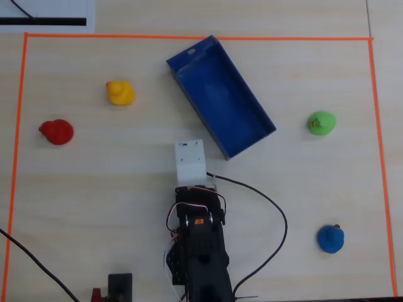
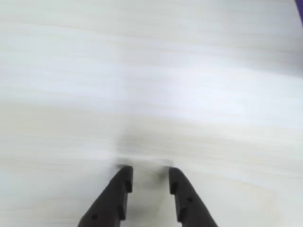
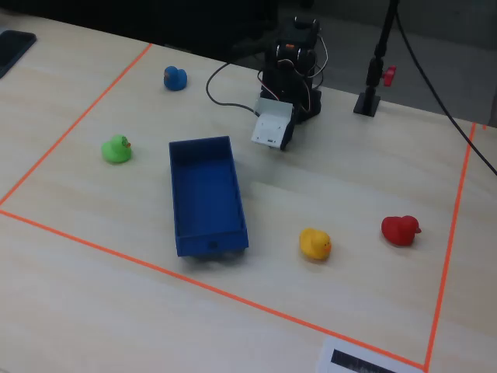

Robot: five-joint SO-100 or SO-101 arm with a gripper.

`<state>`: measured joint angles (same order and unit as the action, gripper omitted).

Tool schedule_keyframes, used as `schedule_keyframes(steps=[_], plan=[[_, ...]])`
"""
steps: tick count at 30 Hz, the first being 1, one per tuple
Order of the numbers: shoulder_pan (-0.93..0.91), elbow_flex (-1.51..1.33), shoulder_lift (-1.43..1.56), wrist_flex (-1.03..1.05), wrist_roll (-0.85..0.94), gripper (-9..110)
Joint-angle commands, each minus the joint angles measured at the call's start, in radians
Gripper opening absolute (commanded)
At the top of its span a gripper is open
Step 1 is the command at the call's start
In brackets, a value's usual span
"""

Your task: Grasp green duck and put it into box.

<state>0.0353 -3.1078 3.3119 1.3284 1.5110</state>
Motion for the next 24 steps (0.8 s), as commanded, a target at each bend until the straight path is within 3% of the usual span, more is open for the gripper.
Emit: schedule_keyframes(steps=[1,22,24], plan=[[-0.005,-0.003,0.0,0.006,0.0,6],[-0.021,-0.003,-0.002,0.003,0.005,6],[-0.034,0.015,-0.1,-0.13,0.032,6]])
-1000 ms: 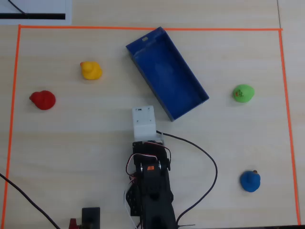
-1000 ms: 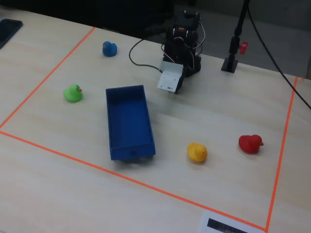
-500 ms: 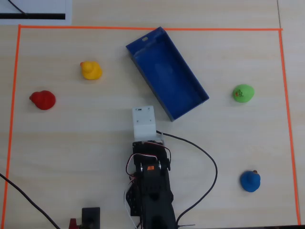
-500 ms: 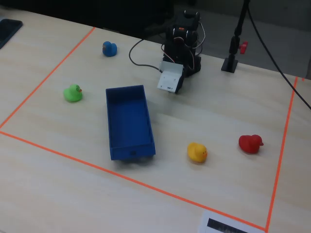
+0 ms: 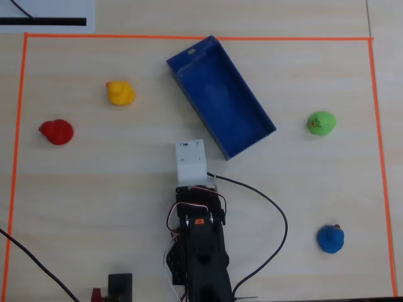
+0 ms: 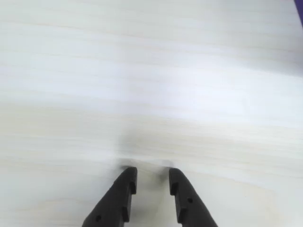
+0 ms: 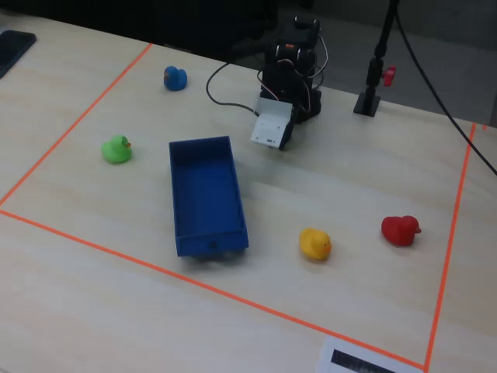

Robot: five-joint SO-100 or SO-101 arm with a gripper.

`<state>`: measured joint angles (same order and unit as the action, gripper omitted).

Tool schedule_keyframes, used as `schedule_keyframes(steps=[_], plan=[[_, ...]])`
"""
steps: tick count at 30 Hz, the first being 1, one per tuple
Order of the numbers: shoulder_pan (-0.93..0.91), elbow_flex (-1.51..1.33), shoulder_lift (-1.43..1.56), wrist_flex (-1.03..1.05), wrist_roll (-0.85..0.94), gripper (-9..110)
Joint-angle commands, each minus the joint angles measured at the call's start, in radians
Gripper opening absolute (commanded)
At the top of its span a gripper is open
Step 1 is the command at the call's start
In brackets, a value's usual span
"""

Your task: Grasp green duck and put it into box.

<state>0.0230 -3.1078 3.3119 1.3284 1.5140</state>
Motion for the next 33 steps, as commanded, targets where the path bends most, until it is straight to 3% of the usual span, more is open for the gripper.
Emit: schedule_keyframes(steps=[1,6,13,21,28,33], plan=[[-0.032,0.063,-0.222,-0.264,0.031,5],[-0.156,0.566,-0.703,-0.499,0.028,7],[-0.344,1.035,-1.057,-0.939,-0.075,11],[-0.581,1.298,-1.437,-1.543,-0.167,18],[-0.816,1.434,-1.775,-1.763,-0.155,24],[-0.923,1.42,-1.959,-1.855,-0.046,25]])
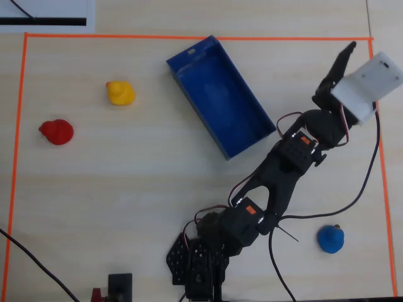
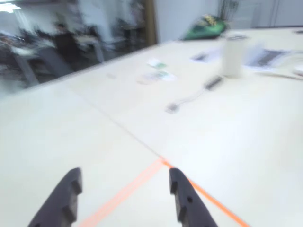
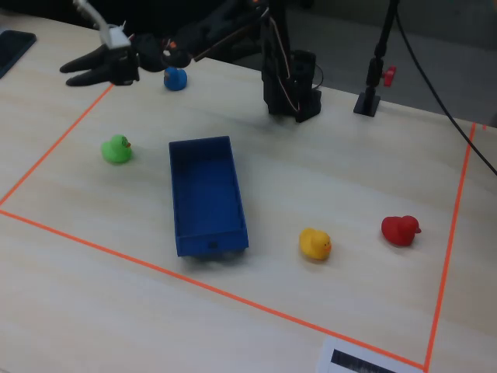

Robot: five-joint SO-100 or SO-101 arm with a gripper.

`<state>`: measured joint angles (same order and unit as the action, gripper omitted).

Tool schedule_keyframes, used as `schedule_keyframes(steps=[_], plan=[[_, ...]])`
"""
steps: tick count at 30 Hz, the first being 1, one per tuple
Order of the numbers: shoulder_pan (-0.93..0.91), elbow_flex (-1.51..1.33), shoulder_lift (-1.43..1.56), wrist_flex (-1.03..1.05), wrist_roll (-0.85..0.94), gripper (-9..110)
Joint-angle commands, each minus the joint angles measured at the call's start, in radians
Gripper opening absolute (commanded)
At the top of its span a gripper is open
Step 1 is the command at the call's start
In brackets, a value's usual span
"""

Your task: Grasp green duck and put it into box.

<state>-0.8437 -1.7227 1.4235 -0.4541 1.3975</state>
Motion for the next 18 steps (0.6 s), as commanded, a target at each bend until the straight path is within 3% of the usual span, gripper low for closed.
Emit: schedule_keyframes(steps=[1,18], plan=[[-0.071,0.02,-0.097,-0.087,0.083,25],[-0.08,-0.311,-0.121,-0.06,0.249,29]])
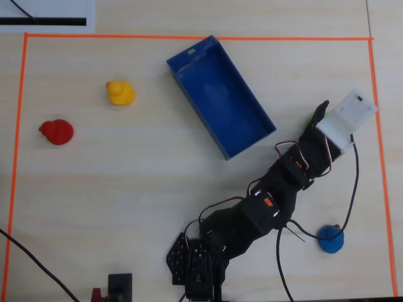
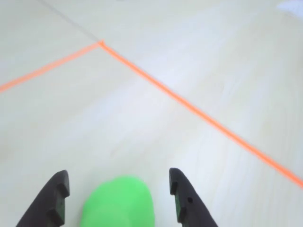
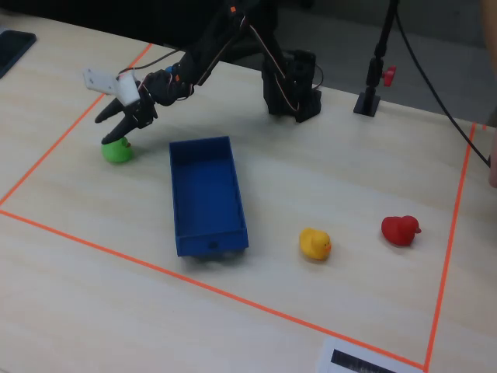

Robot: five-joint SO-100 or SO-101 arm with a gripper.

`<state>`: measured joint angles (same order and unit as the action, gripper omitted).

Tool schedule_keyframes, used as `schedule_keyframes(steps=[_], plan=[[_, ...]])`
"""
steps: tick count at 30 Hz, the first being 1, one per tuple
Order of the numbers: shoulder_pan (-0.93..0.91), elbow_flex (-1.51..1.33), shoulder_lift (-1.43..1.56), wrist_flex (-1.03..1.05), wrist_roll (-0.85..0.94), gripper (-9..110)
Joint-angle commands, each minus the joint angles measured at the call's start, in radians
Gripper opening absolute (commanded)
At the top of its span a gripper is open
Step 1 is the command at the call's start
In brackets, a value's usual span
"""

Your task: Grasp green duck and put it into box.

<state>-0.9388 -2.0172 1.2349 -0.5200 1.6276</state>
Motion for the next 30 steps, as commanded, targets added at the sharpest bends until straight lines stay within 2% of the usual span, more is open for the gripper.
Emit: schedule_keyframes(steps=[1,18,21,25,30], plan=[[0.017,-0.029,0.071,0.006,0.021,29],[0.037,-0.023,0.012,0.072,0.048,28],[0.038,-0.002,-0.011,0.072,0.063,24],[0.037,0.018,-0.029,0.072,0.078,11],[0.034,0.057,-0.049,0.071,0.081,8]])
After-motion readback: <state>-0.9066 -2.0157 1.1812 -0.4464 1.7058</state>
